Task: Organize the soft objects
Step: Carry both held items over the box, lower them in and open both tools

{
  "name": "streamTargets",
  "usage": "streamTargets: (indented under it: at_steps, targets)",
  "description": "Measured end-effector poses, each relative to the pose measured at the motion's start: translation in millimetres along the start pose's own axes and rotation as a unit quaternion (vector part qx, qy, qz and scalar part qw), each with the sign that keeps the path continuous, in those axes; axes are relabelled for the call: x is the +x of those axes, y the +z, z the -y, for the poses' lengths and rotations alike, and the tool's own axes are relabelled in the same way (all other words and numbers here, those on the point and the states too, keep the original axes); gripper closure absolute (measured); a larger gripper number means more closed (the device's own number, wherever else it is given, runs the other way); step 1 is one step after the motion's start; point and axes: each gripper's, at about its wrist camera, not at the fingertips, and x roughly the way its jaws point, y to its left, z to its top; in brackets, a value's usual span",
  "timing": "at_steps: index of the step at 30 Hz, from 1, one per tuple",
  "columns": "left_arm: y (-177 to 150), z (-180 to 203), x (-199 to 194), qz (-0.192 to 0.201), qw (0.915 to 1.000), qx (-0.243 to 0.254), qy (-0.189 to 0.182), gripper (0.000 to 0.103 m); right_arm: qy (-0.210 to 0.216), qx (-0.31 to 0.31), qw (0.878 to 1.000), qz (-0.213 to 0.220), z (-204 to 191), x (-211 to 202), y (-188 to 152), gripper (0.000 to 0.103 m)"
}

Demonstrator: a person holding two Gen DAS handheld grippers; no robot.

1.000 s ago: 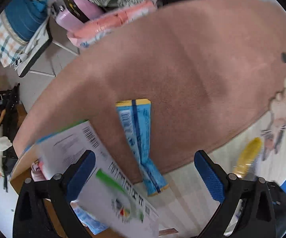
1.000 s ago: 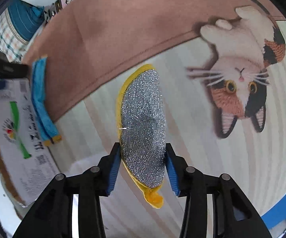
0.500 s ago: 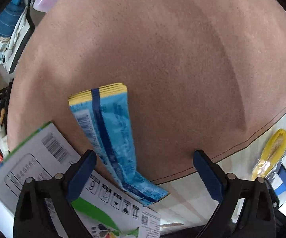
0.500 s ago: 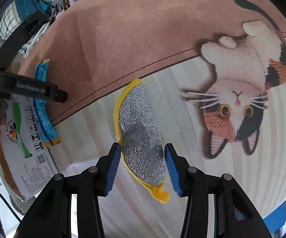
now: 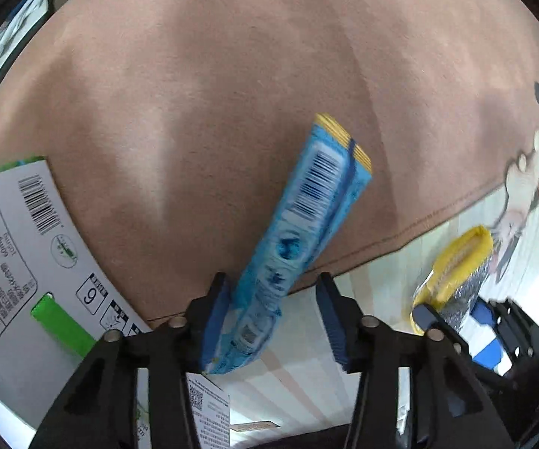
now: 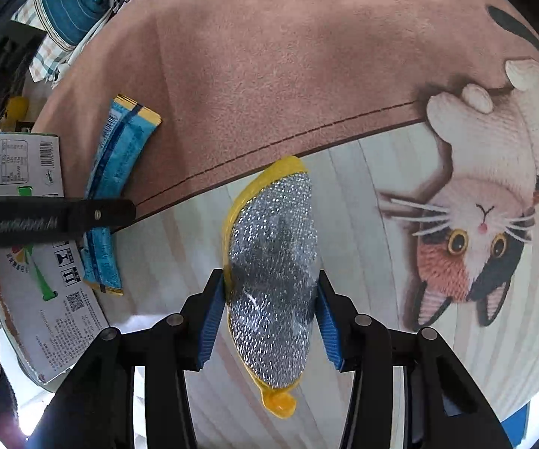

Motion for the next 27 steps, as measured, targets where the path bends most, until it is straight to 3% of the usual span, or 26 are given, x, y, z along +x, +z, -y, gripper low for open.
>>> streamTargets:
  at_steps: [5, 6, 7, 8, 10, 16, 19, 23, 27]
  targets:
    - [-18, 21, 14, 0.003, 0.9979, 0.030, 0.057, 0.059, -0.032, -0.018, 0.999, 0.009, -16, 7, -1, 0.056]
    - [-21, 25, 14, 0.011, 0.9971, 0.033, 0.068, 0.063, -0.040, -0.022, 0.999, 0.011, -19, 8, -1, 0.058]
    - [-22, 27, 12, 0.016, 0.9972, 0.031, 0.067, 0.077, -0.049, -0.026, 0.998, 0.015, -22, 9, -2, 0.059]
    - [-30, 29, 14, 0.017, 0.9978, 0.025, 0.058, 0.084, -0.052, -0.026, 0.998, 0.018, -25, 8, -4, 0.061]
    - [-36, 27, 10, 0.031, 0.9982, 0.014, 0.050, 0.087, -0.057, -0.026, 0.998, 0.022, -30, 8, -6, 0.065]
    - [-64, 28, -18, 0.085, 0.9959, -0.004, 0.029, 0.087, -0.046, -0.021, 0.998, 0.040, -33, -24, -34, 0.067]
    - [-87, 23, -36, 0.113, 0.9935, -0.016, -0.004, 0.087, -0.024, -0.021, 0.998, 0.061, -44, -51, -45, 0.068]
    - [-127, 9, -80, 0.166, 0.9845, -0.030, -0.046, 0.087, 0.003, -0.038, 0.995, 0.095, -72, -96, -62, 0.068]
    - [-171, -36, -126, 0.218, 0.9719, -0.050, -0.073, 0.087, 0.027, -0.070, 0.990, 0.123, -109, -138, -78, 0.068]
